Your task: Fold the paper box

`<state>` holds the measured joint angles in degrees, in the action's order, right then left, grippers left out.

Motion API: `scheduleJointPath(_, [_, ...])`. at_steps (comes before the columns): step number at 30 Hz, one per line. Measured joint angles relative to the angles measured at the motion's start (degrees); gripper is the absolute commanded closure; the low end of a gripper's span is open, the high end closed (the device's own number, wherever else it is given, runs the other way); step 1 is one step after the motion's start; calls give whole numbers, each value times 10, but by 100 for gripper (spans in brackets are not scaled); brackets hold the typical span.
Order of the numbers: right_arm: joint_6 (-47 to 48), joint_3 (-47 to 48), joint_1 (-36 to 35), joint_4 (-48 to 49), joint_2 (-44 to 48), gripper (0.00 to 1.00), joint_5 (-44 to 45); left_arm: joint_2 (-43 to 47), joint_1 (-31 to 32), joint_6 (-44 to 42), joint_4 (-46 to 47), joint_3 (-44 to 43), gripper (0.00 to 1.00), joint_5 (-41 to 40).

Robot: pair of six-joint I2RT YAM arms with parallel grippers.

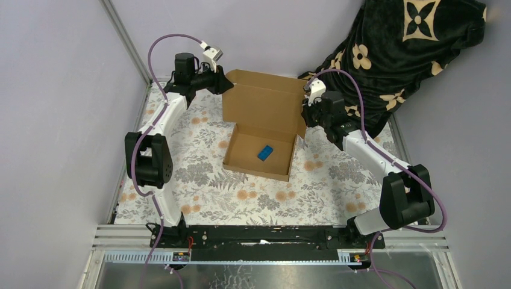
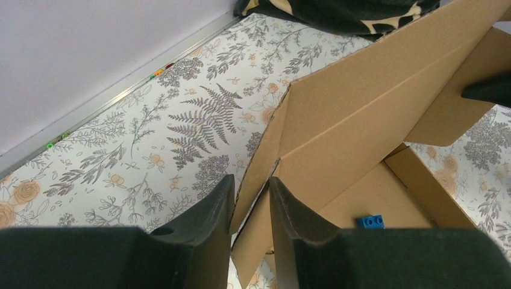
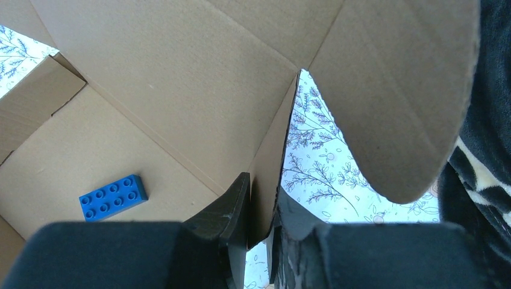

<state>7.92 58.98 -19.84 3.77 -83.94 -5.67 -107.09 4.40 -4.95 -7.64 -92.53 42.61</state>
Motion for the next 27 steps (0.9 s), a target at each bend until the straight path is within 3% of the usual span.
scheduleJointPath(4, [0,1,0,0,-2,79,0,0,0,-10,-12,0,66,-3])
scheduleJointPath(10, [0,3,0,0,-4,79,0,0,0,-19,-23,0,75,-10])
scheduleJointPath(15, [0,3,0,0,-4,79,0,0,0,-20,-23,0,98,-9])
scheduleJointPath(27, [-3,3,-1,-1,-4,74,-13,32,7,-17,-21,33,100,-36])
